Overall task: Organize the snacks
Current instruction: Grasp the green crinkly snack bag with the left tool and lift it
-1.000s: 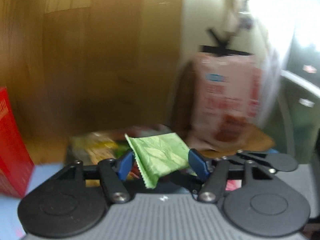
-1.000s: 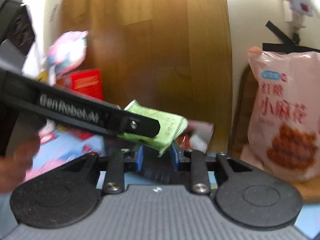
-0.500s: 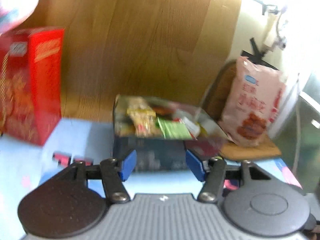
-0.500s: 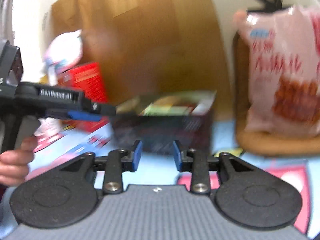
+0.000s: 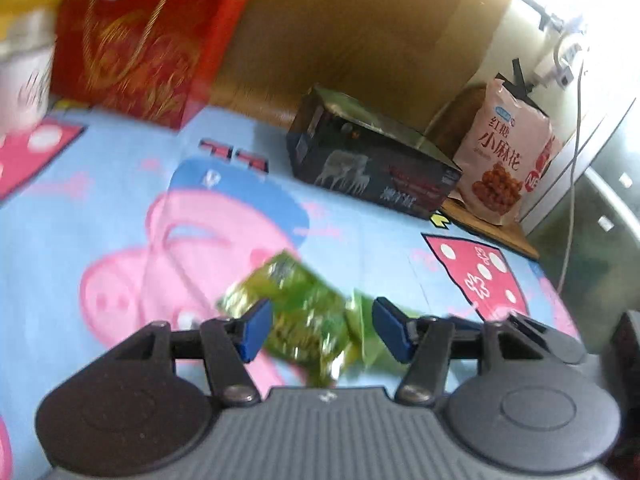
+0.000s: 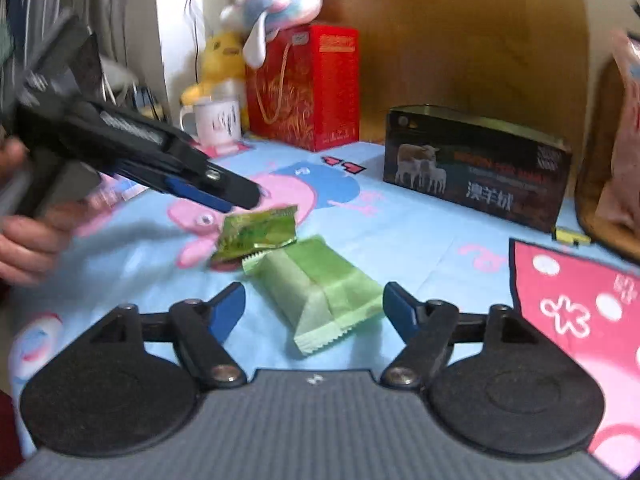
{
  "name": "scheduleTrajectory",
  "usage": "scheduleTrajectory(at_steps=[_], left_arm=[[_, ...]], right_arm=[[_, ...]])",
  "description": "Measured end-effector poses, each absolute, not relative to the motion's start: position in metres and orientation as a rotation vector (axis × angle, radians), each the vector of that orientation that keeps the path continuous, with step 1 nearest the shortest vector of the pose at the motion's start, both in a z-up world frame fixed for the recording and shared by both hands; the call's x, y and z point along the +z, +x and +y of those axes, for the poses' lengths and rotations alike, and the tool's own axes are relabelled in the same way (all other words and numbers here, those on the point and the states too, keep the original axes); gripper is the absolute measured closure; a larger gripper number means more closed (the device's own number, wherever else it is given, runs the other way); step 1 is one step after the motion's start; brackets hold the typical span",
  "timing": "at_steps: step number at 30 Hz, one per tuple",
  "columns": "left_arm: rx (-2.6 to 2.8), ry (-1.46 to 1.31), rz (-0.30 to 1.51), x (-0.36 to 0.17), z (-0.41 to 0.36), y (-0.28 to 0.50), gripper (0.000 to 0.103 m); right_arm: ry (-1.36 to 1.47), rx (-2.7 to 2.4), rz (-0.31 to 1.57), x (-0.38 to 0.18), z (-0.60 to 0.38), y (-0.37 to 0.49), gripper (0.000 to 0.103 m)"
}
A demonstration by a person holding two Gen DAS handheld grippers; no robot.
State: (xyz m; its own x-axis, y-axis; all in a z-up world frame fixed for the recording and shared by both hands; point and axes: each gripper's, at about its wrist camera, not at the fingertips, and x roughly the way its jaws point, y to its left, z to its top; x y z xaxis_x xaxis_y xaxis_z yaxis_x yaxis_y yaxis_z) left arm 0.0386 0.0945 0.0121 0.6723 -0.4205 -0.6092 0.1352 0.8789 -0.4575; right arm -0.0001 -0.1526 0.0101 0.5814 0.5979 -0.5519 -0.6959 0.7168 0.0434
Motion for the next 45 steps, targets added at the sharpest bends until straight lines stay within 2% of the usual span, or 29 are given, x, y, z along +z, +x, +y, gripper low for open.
scheduleTrajectory(at_steps=[3,5,6,7,8,9,16,18,20,28,30,33,45], left_arm=[[-0.347,-0.403,0.771,0.011,0.097,0.028,0.048],[-0.369,-0.394,0.77,0.011,0.093,0.026,0.048],[-0.375,-0.39,0.77,0.011,0.09,0.027,0.048],[-0.382,-0.387,0.771,0.011,0.087,0.027,0.048],[-0.387,-0.387,0.772,0.01,0.085,0.027,0.048],[-0.388,-0.386,0.774,0.008,0.084,0.026,0.046],[-0.284,-0.437,0.76,0.006,0.112,0.028,0.046],[-0.248,-0.456,0.764,0.005,0.123,0.03,0.046],[-0.237,-0.481,0.778,0.002,0.13,0.034,0.046],[-0.214,-0.458,0.769,0.004,0.135,0.058,0.043],[-0.234,-0.449,0.79,0.0,0.132,0.07,0.043],[-0.263,-0.417,0.776,-0.001,0.12,0.077,0.037],[-0.296,-0.41,0.763,-0.002,0.107,0.069,0.036]], right_arm=[[-0.245,0.719,0.592,0.007,-0.146,0.004,0.023],[-0.231,0.658,0.594,0.006,-0.151,0.009,0.025],[-0.194,0.629,0.605,0.005,-0.155,0.014,0.04],[-0.163,0.605,0.616,0.005,-0.16,0.018,0.049],[-0.14,0.556,0.61,0.005,-0.165,0.02,0.07],[-0.126,0.515,0.607,0.004,-0.168,0.02,0.077],[-0.038,0.513,0.58,0.011,-0.181,0.003,0.07],[-0.079,0.597,0.548,0.016,-0.17,-0.008,0.06],[-0.13,0.69,0.544,0.018,-0.154,-0.014,0.056],[-0.122,0.808,0.67,0.008,-0.107,0.003,0.056],[-0.113,0.797,0.675,0.006,-0.102,0.011,0.053],[-0.092,0.797,0.69,0.006,-0.093,0.023,0.052],[0.201,0.821,0.738,0.002,-0.108,0.047,0.056]])
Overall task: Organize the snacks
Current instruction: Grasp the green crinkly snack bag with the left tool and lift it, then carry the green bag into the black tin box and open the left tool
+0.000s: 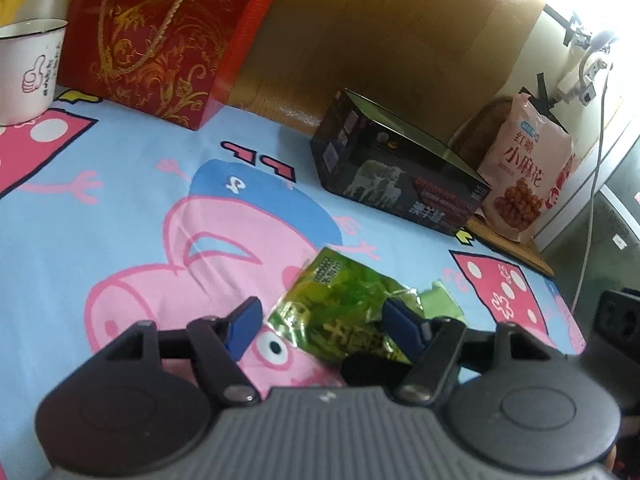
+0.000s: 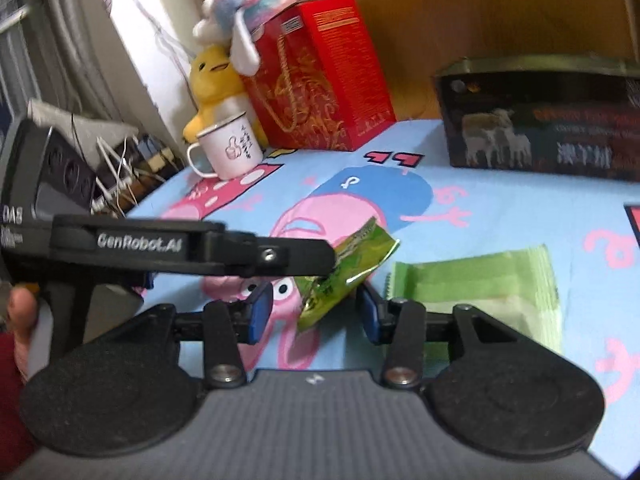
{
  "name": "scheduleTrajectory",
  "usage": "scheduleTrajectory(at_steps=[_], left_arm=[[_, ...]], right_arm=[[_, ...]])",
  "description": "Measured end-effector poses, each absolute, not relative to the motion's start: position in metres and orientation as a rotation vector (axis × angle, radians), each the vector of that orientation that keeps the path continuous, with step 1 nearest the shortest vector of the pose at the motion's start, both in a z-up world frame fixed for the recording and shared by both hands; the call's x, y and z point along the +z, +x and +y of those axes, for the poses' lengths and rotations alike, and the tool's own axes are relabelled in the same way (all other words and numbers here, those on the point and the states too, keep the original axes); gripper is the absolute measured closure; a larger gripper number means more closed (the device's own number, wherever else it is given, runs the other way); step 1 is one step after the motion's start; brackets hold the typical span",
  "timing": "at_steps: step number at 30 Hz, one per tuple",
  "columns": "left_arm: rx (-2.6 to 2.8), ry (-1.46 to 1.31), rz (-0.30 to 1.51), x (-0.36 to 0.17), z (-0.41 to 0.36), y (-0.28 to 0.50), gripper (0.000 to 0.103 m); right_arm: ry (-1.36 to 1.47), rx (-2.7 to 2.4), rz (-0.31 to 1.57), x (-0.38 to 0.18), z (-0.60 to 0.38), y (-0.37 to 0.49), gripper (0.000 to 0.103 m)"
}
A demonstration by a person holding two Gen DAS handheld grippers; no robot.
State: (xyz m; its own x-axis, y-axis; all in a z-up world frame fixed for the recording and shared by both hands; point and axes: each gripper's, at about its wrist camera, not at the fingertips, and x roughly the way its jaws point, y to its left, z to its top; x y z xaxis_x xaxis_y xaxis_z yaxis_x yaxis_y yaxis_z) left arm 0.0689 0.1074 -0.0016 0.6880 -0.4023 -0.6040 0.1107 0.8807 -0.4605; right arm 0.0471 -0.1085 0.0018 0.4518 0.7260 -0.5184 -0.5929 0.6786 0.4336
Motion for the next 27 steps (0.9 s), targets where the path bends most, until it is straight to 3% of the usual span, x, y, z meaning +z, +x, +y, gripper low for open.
scheduleTrajectory(at_steps=[1,3,10,22,27], left_arm=[[-0.3,-0.411,0.765,-0.001,0.105,0.068,0.036],[-0.305,-0.425,0.768,-0.001,0.104,0.068,0.036],[-0.378,-0.537,0.768,0.009,0.108,0.07,0.036],[-0.434,-0.357,0.639,0.091,0.049,0.146,0.037],[-0.356,-0.313,0.595,0.106,0.025,0.206,0.025]], right_arm=[[0.229,0.821,0.744,0.001,-0.112,0.049,0.058],[0.253,0.788,0.759,0.0,-0.116,0.051,0.078],[0.363,0.813,0.766,0.006,-0.129,0.052,0.08],[0.351,0.725,0.57,0.062,-0.165,0.106,0.08],[0.327,0.626,0.485,0.074,-0.175,0.161,0.077]])
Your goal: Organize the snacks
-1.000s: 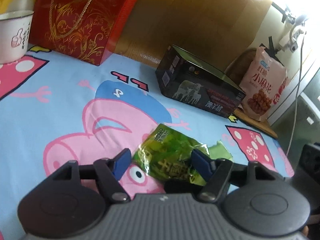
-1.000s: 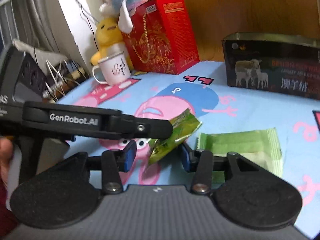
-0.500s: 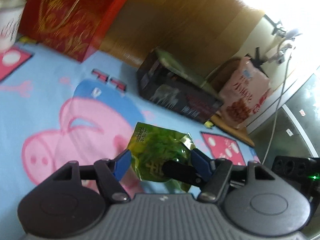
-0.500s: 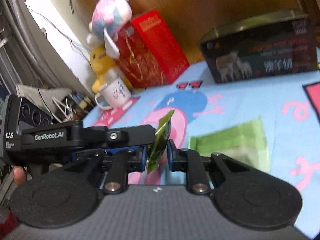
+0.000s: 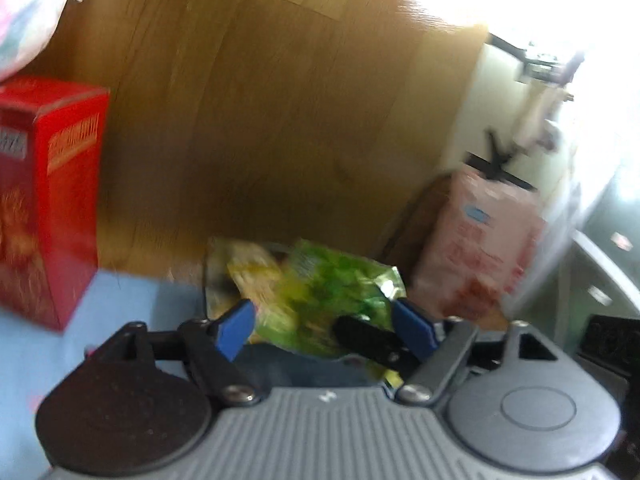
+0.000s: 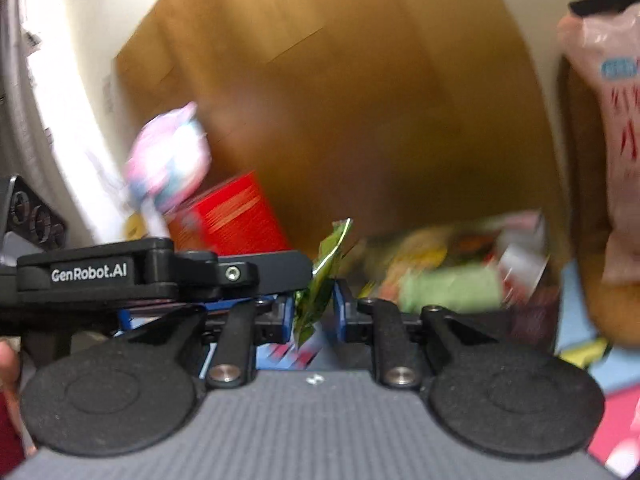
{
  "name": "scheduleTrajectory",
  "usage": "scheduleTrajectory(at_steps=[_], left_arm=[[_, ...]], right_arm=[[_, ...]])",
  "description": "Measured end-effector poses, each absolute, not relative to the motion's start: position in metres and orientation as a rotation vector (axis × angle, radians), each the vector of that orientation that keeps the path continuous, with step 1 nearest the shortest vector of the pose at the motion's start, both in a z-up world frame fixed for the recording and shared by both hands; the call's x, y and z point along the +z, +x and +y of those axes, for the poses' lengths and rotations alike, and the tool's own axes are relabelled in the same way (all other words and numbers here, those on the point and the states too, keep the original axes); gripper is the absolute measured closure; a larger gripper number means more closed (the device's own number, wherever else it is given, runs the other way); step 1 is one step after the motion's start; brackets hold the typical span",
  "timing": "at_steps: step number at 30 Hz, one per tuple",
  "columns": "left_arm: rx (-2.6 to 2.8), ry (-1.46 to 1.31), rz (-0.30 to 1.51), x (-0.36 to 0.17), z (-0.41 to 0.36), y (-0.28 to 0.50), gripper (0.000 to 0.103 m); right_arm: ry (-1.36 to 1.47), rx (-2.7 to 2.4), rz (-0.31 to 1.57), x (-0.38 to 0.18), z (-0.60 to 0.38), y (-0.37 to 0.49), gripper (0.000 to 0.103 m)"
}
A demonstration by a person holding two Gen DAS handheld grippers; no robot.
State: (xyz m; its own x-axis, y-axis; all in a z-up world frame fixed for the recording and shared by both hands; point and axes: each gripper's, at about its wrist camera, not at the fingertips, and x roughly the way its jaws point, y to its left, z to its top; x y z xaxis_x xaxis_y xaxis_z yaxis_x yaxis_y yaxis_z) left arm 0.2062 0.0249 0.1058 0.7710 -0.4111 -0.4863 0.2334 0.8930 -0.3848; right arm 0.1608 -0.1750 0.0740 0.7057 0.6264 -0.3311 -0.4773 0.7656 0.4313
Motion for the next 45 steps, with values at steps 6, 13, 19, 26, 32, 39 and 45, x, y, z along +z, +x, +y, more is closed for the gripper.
scheduleTrajectory(at_steps=[6,13,19,26,32,39,45], left_arm=[[-0.317,-0.386,0.646,0.082,0.039,0.211,0.027],[-0.277,-0.347,0.659,0.056,0.045,0.169,0.027],[-0.242,-0.284,0.689,0.04,0.042,0.122,0.028],[-0.122,-0.143,0.722,0.029,0.034,0.08,0.03],[-0.065,-0.058,0.722,0.026,0.029,0.057,0.03],[-0.055,-0.028,0.73,0.022,0.023,0.048,0.03],[-0.04,-0.02,0.733,0.02,0.023,0.044,0.03]], right_arm=[[0.375,0.468,0.496,0.047,-0.21,0.189,0.07],[0.432,0.439,0.433,0.029,-0.243,0.133,0.069],[0.432,0.48,0.472,0.019,-0.237,0.089,0.065],[0.417,0.517,0.58,0.001,-0.22,0.057,0.063],[0.381,0.529,0.572,-0.001,-0.212,0.032,0.061],[0.339,0.525,0.546,-0.001,-0.205,0.014,0.06],[0.281,0.534,0.515,0.0,-0.199,0.008,0.058]])
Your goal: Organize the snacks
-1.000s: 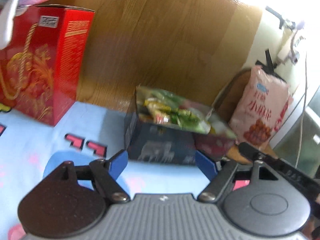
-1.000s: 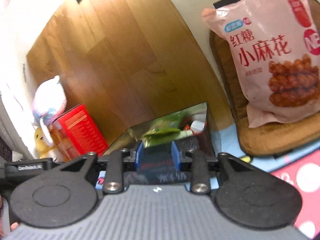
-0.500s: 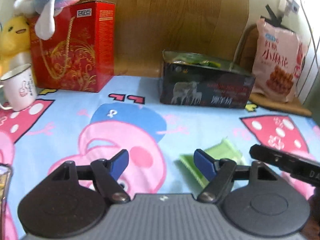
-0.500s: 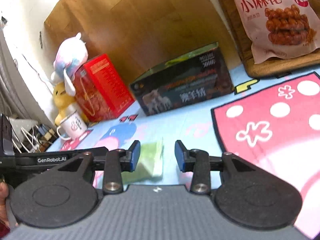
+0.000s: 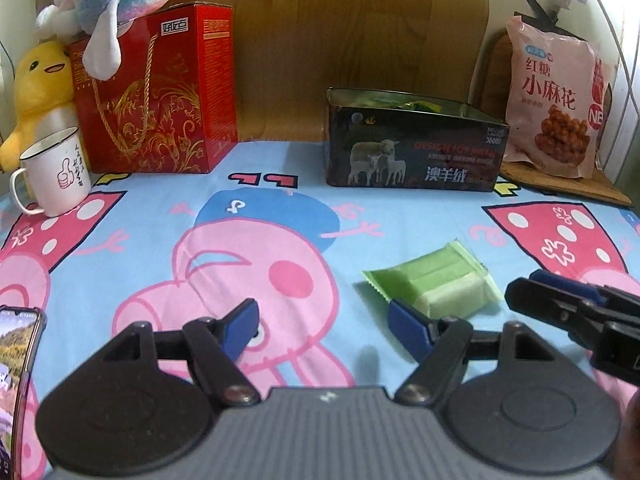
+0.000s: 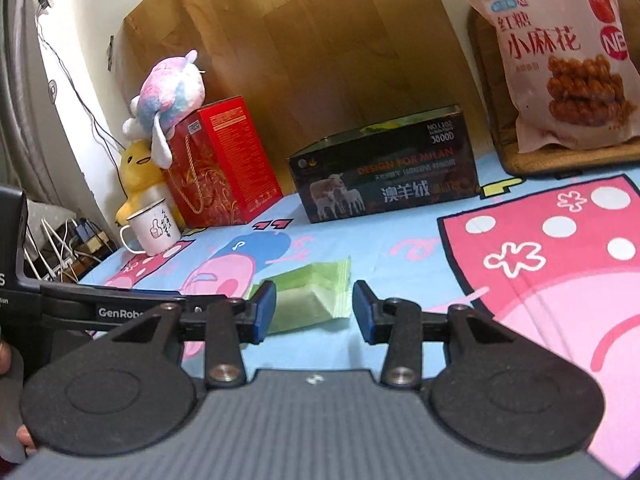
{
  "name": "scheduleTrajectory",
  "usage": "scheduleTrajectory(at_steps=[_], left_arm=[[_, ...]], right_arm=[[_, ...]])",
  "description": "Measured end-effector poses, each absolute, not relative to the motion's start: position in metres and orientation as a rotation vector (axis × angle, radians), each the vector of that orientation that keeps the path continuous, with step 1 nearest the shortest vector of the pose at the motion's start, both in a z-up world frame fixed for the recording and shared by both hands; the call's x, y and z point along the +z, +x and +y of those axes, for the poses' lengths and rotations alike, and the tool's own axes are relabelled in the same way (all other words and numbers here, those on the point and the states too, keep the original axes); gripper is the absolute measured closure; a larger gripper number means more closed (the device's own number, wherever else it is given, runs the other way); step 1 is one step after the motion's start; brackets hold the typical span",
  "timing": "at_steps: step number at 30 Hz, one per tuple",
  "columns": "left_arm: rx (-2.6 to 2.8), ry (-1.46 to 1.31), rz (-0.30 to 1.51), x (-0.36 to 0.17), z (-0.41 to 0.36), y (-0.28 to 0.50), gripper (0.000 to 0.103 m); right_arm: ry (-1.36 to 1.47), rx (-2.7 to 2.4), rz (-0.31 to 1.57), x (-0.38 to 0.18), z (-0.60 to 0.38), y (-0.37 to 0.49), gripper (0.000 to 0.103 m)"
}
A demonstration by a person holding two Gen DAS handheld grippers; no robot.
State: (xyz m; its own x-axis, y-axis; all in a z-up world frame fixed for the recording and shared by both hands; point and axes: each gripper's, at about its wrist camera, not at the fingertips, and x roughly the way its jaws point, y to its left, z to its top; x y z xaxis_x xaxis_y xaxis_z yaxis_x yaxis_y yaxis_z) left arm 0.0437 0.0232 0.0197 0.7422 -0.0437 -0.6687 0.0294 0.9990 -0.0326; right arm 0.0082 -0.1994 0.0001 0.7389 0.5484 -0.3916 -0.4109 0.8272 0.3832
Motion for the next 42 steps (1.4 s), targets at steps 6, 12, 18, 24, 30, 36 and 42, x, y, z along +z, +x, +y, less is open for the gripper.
scheduleTrajectory(at_steps=[6,12,18,24,30,36,42], left_arm=[[-0.008,-0.001,0.733,0.016,0.025,0.043,0.03],[0.024,0.027,0.73,0.01,0.024,0.043,0.029],[0.032,0.053,0.723,0.005,0.018,0.043,0.028],[0.042,0.069,0.7,0.001,0.016,0.041,0.023],[0.052,0.076,0.677,-0.002,0.015,0.038,0.02],[0.05,0.058,0.676,-0.002,0.019,0.039,0.018],[0.058,0.061,0.662,-0.002,0.019,0.037,0.017]], right_arm=[[0.301,0.526,0.503,0.0,-0.204,0.008,0.053],[0.306,0.512,0.487,0.001,-0.204,0.005,0.053],[0.341,0.458,0.449,0.002,-0.211,0.002,0.052],[0.373,0.416,0.427,0.003,-0.216,0.0,0.044],[0.382,0.399,0.422,0.003,-0.216,-0.001,0.041],[0.38,0.386,0.42,0.003,-0.214,-0.002,0.037],[0.38,0.383,0.419,0.003,-0.214,-0.002,0.036]])
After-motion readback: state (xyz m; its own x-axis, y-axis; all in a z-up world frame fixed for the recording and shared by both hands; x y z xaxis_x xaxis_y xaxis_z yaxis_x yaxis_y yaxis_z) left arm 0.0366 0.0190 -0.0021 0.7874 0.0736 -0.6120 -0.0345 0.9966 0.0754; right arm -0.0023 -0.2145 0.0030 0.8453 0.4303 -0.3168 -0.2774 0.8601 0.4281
